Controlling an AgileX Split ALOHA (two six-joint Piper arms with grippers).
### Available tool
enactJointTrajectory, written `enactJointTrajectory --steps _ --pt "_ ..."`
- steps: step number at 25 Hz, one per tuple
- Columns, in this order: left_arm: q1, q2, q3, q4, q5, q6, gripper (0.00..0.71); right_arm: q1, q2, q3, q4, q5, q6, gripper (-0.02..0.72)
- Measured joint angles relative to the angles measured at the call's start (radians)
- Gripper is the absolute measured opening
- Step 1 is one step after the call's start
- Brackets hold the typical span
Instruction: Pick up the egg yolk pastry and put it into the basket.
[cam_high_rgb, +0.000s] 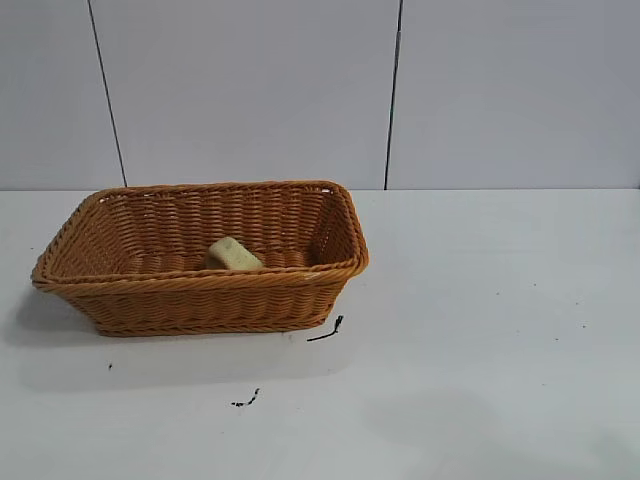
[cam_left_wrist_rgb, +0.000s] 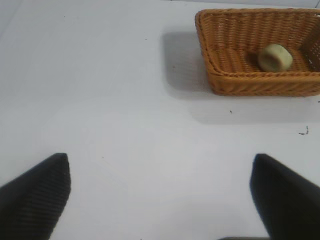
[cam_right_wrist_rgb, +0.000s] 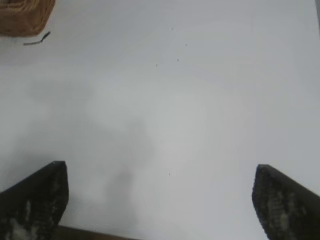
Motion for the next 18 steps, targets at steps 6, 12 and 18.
enactJointTrajectory --steps 6,12,18 --pt "0.0 0.0 0.0 0.0 0.0 0.0 0.696 0.0 -0.096 0.002 -0.003 -0.001 0.004 0.694" --pt "0.0 0.0 0.0 0.0 0.0 0.0 0.696 0.0 -0.158 0.002 -0.004 -0.001 0.004 0.694" --pt "0.0 0.0 0.0 0.0 0.0 0.0 0.696 0.0 -0.158 0.002 -0.004 -0.001 0.004 0.694"
